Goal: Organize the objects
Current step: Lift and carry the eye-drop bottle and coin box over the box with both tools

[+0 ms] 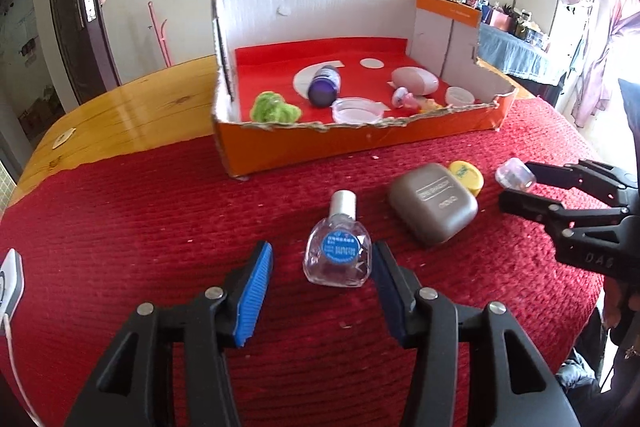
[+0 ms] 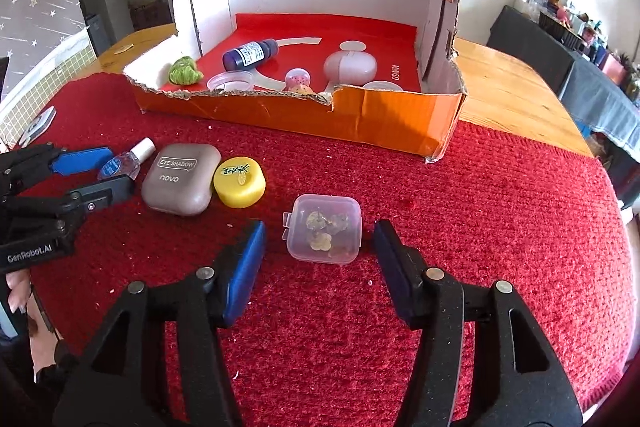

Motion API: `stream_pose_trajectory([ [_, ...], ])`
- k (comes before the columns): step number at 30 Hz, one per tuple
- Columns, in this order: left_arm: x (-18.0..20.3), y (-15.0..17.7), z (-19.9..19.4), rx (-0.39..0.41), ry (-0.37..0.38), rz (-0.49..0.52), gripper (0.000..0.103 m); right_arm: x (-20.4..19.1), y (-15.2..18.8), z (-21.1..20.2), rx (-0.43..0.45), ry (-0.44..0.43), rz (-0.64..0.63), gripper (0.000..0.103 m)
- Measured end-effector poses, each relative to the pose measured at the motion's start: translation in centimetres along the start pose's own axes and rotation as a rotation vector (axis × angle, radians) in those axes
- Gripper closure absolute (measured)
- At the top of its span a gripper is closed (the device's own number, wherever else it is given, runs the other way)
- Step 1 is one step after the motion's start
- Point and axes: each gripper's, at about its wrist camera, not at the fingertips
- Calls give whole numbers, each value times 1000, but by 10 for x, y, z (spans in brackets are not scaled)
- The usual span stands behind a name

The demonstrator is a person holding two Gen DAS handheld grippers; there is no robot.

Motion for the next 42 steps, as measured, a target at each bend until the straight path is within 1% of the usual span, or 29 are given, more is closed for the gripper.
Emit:
stream_pose_trajectory([
  [3, 1, 0, 0, 5, 17, 7, 50, 0, 0, 0, 5, -1, 4, 48],
  [7, 8, -1, 3, 7, 22, 28, 51, 1, -1, 1, 15, -2, 7, 48],
  [8, 10, -1, 4, 11, 26, 32, 53, 2, -1, 1, 17, -3, 6, 48],
  [10, 12, -1, 4, 15, 40, 36, 69, 2, -2, 3, 18, -1, 2, 49],
  [11, 13, -1, 4, 18, 51, 37, 69, 2, -2, 3, 18, 0, 0, 49],
  [13, 12, -1, 3, 20, 58, 32, 69, 0, -3, 4, 22, 0, -11, 65],
  [17, 13, 0, -4, 35, 64, 32, 69, -5, -2, 3, 36, -3, -35, 65],
  [20, 13, -2, -14, 59, 70, 29, 69, -2, -3, -4, 48, -37, -22, 65],
  [24, 13, -2, -21, 73, 75, 30, 69, -2, -6, -14, 70, -39, -25, 65],
  [31, 14, 0, -24, 70, 80, 31, 69, -6, -4, -13, 63, -54, -38, 65],
  [35, 14, 0, -34, 91, 85, 29, 69, -6, -3, -15, 65, -63, -42, 65],
  [38, 14, -5, -47, 116, 93, 29, 69, -6, -6, -23, 88, -75, -42, 65],
  [42, 13, -24, -59, 144, 73, 35, 69, -8, -20, -39, 124, -127, -57, 65],
])
Point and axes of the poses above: each gripper's, at about its wrist camera, not at the fingertips, and z roughly the way its jaws point, x to its right, y to its underside, and after that the axes turned 6 degrees about -x, right-handed
